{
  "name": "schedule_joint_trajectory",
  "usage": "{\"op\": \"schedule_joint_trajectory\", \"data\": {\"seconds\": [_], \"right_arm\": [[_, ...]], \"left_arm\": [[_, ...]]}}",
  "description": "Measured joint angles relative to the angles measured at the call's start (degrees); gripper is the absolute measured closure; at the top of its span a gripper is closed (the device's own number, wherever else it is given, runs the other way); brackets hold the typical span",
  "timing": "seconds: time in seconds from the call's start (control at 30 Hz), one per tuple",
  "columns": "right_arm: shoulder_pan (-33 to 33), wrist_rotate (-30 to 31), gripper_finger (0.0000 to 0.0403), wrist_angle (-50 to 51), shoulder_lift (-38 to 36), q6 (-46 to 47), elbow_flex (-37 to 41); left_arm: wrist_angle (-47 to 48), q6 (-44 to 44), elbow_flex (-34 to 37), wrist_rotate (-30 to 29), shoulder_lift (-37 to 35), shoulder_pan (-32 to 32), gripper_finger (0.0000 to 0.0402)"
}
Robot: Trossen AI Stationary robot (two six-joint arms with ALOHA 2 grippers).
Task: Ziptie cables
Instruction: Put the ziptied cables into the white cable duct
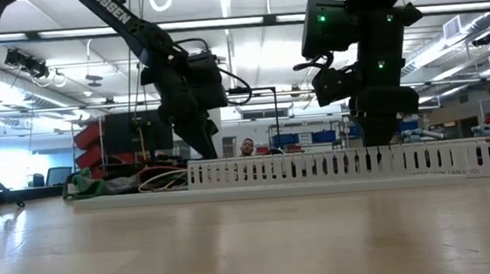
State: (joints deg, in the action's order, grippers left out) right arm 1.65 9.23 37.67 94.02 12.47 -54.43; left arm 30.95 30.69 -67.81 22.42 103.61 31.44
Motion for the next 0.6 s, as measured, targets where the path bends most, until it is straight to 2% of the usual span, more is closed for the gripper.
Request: {"op": "schedule_joint_trajectory", "data": {"seconds": [0.6], "right_arm": [[0.00,0.04,0.0396,-0.15,0.00,0.61,0.00]], "left_arm": [[0.64,0.57,0.04,2.83,1.10,0.00,0.0290]]}}
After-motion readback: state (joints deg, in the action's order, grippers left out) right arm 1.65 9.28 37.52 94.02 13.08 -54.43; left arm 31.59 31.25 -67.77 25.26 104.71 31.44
